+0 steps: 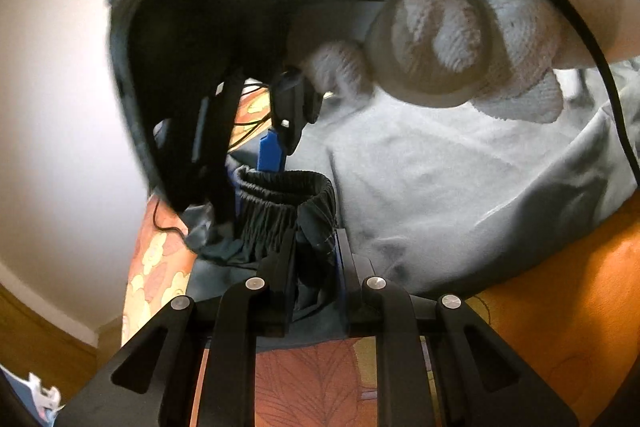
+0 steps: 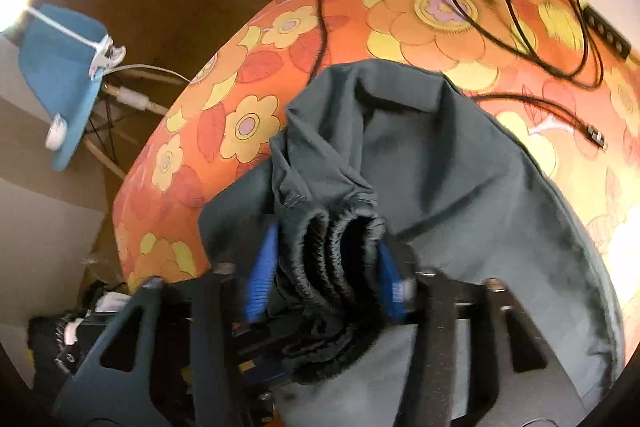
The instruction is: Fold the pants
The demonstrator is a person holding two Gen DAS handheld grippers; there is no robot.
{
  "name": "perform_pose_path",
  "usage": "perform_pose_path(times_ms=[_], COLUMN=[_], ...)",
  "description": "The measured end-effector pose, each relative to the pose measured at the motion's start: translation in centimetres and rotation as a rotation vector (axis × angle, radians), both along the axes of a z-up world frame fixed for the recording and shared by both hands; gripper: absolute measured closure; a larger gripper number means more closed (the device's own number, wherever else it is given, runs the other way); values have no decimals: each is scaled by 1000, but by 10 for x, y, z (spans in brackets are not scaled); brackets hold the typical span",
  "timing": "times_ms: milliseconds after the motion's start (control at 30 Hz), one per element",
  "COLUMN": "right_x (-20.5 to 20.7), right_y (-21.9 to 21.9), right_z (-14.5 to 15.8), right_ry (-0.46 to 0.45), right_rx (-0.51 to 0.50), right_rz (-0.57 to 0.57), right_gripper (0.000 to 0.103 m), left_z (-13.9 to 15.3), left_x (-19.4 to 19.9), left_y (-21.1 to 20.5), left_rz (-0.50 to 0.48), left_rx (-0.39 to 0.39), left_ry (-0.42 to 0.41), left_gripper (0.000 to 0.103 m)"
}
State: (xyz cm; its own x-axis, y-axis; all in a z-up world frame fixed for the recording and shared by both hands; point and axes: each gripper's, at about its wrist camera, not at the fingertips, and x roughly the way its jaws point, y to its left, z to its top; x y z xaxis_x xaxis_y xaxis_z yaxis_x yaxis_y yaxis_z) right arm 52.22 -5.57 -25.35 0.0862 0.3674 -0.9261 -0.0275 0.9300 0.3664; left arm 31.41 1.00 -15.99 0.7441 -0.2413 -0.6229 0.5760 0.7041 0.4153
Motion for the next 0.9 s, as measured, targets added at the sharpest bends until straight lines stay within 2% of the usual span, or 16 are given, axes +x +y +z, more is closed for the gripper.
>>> perform_pose_path(times_ms=[100, 200, 433, 567, 900], right_x=[-4, -6, -10, -12, -39], right_y=[-9, -11, -21, -25, -49], right_z=[1, 4, 11, 16, 42], right_ry=[-8, -30, -55, -63, -134], right_rx=[25, 30, 48, 56, 72], right_rz=[-23, -29, -59, -72, -159], right_gripper=[76, 80, 81, 82, 83], left_z=[1, 2, 6, 2, 21], left_x=[10, 12, 16, 33, 27], left_y=[5, 4, 9, 20, 24], left_rz=[10, 14, 17, 22, 34], left_rx=[-28, -45, -63, -83, -260], left_ry=[23, 37, 44, 51, 106], left_gripper=[88, 88, 88, 88, 88])
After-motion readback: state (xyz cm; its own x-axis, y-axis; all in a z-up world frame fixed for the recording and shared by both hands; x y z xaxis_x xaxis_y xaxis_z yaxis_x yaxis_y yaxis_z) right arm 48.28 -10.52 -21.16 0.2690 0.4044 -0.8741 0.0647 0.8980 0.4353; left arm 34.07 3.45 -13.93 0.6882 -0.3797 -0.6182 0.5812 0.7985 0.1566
